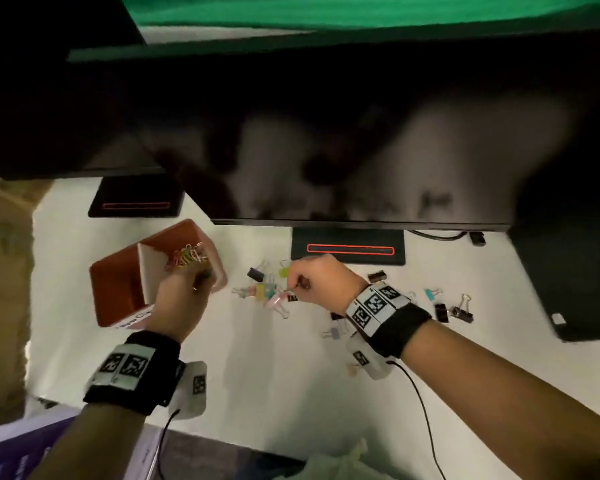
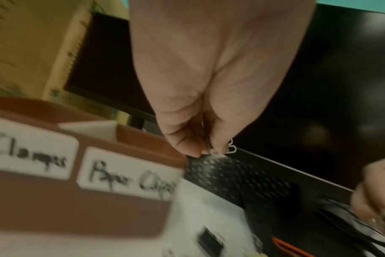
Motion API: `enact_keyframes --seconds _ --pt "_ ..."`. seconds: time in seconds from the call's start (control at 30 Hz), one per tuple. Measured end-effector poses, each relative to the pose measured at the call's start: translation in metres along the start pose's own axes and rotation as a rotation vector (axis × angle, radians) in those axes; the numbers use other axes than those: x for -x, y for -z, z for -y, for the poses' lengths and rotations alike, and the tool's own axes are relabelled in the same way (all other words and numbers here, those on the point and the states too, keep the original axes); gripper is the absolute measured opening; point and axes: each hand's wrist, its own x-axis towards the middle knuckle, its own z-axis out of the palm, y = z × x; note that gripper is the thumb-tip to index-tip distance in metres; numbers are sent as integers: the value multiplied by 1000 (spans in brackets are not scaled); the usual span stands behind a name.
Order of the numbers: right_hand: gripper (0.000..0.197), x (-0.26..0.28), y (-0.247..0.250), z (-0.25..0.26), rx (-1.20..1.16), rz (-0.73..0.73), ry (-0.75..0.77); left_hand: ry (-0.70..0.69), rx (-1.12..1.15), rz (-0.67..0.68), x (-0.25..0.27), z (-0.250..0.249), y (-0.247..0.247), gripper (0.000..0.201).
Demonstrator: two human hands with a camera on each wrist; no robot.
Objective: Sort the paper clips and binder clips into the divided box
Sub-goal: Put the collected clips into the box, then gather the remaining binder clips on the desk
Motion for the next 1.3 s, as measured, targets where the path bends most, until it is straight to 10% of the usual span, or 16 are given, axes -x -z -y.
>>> enact_keyframes --seconds 0.27,0.43,0.6,0.77,0.97,1.17,1.3 --pt "13 -150 -66 110 -115 -124 -15 190 -14 61 -53 82 35 18" --pt "23 -185 -96 110 -34 -17 -178 43 -77 153 -61 100 33 4" --pt "26 -131 -90 87 -186 -188 21 -217 160 -18 -40 71 39 32" --pt "20 -32 -68 0 82 -472 -184 -432 293 226 -13 36 -7 29" --pt "27 26 -62 -53 315 -306 -525 -370 -145 570 -4 31 -77 67" --pt "34 34 -89 -43 274 -27 -353 -371 -159 635 1 44 -83 60" --pt "22 50 -84 -44 175 -153 -275 -391 -101 579 6 50 -84 49"
